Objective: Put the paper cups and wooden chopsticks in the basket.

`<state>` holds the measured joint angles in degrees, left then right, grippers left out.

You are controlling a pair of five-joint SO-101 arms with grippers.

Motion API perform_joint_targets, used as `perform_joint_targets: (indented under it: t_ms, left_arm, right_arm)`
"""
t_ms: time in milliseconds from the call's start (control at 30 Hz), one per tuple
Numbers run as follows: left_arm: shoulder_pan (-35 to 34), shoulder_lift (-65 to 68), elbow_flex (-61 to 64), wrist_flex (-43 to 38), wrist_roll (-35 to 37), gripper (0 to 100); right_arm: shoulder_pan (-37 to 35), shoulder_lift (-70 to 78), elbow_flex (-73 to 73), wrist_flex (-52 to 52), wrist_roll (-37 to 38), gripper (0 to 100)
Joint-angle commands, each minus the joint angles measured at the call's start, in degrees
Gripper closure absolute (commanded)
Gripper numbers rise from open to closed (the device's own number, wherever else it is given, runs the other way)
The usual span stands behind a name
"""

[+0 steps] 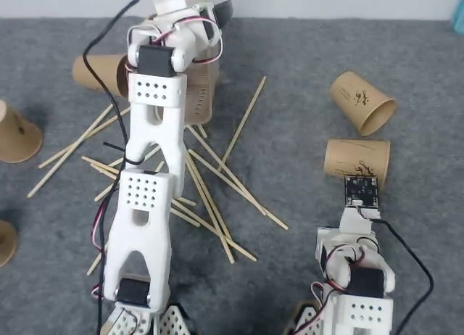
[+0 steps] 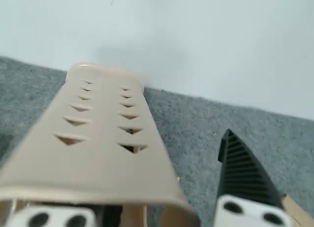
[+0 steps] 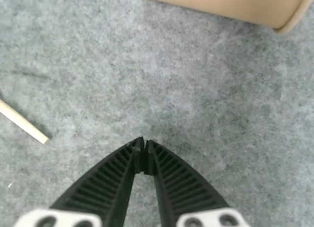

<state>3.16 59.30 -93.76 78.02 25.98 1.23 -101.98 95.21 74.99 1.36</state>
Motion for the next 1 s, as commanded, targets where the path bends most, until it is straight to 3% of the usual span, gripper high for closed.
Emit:
perform_joint_targets:
  t_ms: [0, 200, 400, 633, 733, 867, 967]
  left_arm:
    - [-0.44, -6.86, -2.15, -2.55, -0.88, 73]
    - [-0.35, -9.85, -2.07, -2.81, -0.88, 73]
    - [-3.60, -2.99, 0.92, -12.66, -1.05, 73]
    - [-3.60, -1.23, -0.92, -5.19, -2.11, 73]
    - [-3.78, -1.23, -1.45, -2.55, -2.29, 79]
    - [-5.19, -0.62, -1.01, 0.18, -2.99, 99]
    - [-5.27, -0.62, -1.19, 3.69, -4.57, 98]
  right_arm:
    - [0.84, 0.31, -1.58, 0.22, 0.79, 99.2]
    - [0.84, 0.31, -1.58, 0.22, 0.79, 99.2]
    - [0.84, 0.31, -1.58, 0.22, 0.79, 99.2]
    - [0.84, 0.31, -1.58, 0.22, 0.79, 99.2]
    - [0.84, 0.31, -1.58, 0.22, 0.79, 99.2]
    - [0.92, 0.31, -1.58, 0.22, 0.79, 99.2]
    - [0.92, 0.31, -1.58, 0.22, 0.79, 99.2]
